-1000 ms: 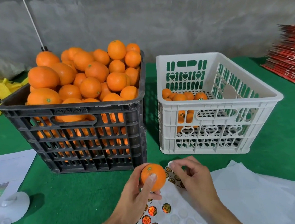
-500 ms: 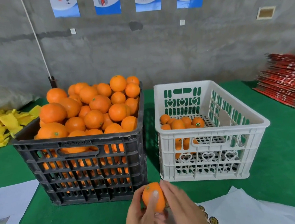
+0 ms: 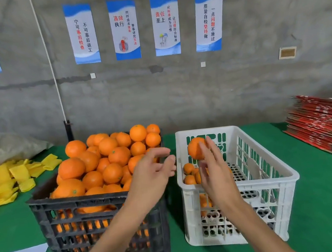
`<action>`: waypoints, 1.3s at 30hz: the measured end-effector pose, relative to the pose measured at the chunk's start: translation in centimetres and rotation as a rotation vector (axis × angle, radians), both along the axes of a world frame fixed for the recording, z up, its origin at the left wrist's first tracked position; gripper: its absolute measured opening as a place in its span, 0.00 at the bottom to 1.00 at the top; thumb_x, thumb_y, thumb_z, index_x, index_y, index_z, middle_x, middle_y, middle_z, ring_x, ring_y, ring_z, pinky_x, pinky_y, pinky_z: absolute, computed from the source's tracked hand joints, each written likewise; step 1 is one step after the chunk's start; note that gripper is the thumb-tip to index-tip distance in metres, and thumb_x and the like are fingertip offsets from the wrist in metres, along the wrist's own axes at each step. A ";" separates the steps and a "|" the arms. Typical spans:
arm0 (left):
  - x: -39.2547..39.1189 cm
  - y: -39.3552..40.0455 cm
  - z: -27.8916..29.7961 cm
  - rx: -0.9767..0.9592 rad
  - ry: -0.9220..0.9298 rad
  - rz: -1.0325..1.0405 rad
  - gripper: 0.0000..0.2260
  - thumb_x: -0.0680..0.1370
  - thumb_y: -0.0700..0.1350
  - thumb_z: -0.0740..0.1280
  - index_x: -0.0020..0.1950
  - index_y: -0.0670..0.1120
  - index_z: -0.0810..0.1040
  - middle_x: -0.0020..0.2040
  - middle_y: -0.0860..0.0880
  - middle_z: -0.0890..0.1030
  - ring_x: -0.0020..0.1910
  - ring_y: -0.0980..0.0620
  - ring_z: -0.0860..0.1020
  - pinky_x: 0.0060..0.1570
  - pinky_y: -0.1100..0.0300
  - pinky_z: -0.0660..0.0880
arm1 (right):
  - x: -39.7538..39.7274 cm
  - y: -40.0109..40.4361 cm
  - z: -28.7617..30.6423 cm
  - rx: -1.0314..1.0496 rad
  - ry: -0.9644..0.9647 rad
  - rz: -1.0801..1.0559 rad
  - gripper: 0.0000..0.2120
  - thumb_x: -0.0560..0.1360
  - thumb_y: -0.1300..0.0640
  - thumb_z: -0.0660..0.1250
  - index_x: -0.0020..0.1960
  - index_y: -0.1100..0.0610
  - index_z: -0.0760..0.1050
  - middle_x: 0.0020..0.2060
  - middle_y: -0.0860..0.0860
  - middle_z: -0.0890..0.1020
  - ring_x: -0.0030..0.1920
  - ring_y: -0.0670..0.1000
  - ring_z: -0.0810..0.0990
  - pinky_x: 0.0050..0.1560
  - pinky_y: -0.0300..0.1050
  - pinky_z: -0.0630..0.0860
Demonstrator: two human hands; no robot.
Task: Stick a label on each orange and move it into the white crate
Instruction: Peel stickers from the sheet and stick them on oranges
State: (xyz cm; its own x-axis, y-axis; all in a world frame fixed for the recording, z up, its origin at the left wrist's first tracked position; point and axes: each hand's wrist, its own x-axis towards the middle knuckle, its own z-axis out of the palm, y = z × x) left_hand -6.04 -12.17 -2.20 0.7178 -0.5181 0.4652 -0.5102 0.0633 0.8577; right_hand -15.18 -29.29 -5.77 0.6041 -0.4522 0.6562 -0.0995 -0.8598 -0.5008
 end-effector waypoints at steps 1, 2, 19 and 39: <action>2.1 -0.3 0.6 0.038 -0.062 0.084 0.09 0.82 0.45 0.71 0.62 0.50 0.80 0.52 0.53 0.85 0.47 0.55 0.85 0.47 0.62 0.81 | 0.5 -0.3 -0.2 -0.013 0.009 -0.020 0.27 0.84 0.59 0.61 0.81 0.50 0.59 0.83 0.43 0.49 0.56 0.54 0.81 0.55 0.53 0.80; 4.4 -0.6 1.1 0.112 -0.139 0.183 0.10 0.82 0.42 0.70 0.63 0.48 0.80 0.55 0.50 0.84 0.48 0.53 0.84 0.47 0.60 0.79 | 0.8 -0.3 -0.7 -0.031 0.001 -0.031 0.25 0.85 0.58 0.60 0.80 0.50 0.62 0.83 0.43 0.50 0.55 0.54 0.81 0.53 0.51 0.80; 5.5 0.4 2.7 0.220 -0.381 0.240 0.16 0.78 0.48 0.77 0.66 0.50 0.84 0.58 0.48 0.86 0.50 0.59 0.80 0.46 0.76 0.71 | -0.2 2.5 -2.9 -0.181 -0.069 0.210 0.30 0.83 0.50 0.67 0.80 0.58 0.62 0.78 0.51 0.67 0.77 0.49 0.67 0.74 0.52 0.69; -5.7 5.1 -21.0 0.309 0.340 -0.292 0.22 0.73 0.63 0.76 0.65 0.66 0.75 0.59 0.60 0.82 0.58 0.58 0.83 0.56 0.62 0.81 | -11.4 8.2 -17.7 0.301 0.581 0.404 0.50 0.74 0.24 0.62 0.80 0.35 0.32 0.78 0.30 0.52 0.76 0.34 0.55 0.75 0.45 0.63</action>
